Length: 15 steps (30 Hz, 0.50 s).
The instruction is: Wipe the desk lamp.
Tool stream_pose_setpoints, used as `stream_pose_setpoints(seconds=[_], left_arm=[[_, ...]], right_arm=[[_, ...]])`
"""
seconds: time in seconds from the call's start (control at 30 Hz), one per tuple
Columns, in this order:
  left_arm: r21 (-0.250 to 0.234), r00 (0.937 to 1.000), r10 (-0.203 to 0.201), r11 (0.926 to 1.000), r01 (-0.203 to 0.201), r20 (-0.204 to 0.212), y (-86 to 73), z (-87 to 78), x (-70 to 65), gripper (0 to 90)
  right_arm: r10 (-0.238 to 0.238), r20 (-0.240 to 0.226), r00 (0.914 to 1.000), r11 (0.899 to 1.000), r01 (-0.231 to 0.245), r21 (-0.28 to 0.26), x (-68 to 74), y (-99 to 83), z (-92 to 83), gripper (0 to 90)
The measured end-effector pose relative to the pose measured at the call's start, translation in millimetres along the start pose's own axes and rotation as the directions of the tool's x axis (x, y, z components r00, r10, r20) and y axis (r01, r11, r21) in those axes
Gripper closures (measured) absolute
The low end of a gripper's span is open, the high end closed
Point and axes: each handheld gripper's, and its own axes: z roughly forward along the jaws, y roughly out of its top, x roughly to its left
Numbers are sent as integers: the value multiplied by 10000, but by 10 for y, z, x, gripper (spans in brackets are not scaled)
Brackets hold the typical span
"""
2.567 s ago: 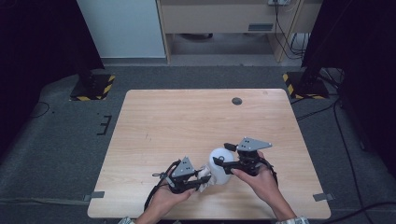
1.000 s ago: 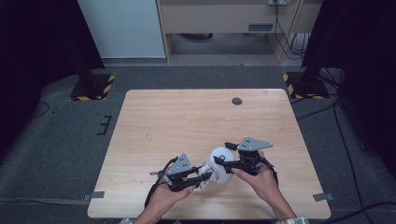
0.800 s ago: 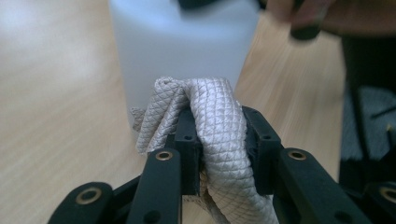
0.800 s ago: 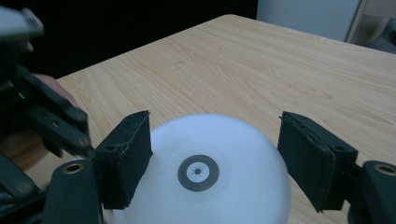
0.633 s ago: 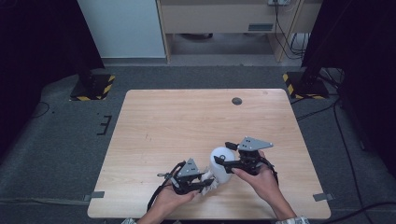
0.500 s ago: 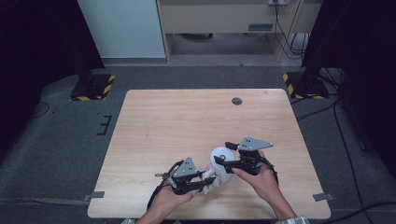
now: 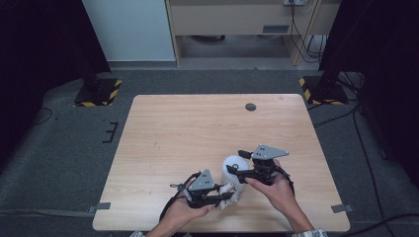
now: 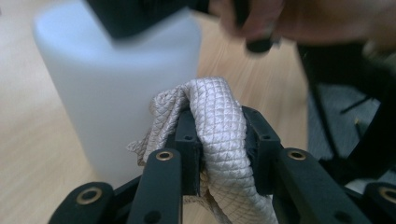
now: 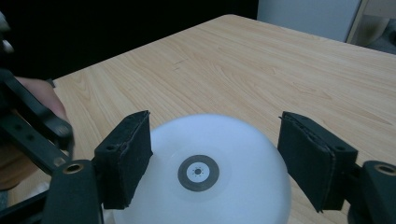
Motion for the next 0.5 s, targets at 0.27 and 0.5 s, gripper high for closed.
stream_pose_setpoints(seconds=[0.27,0.5], left_arm=[[910,9999,70,9958,-57,-141,-96,126,-5,702],[-284,10000,85,9996,-85,-21,47,-38,-6,701]], right_arm=[[-36,16,10000,10000,36,26,11,4,3,266],[-15,1,10000,10000,15,2,-2,2,1,266]])
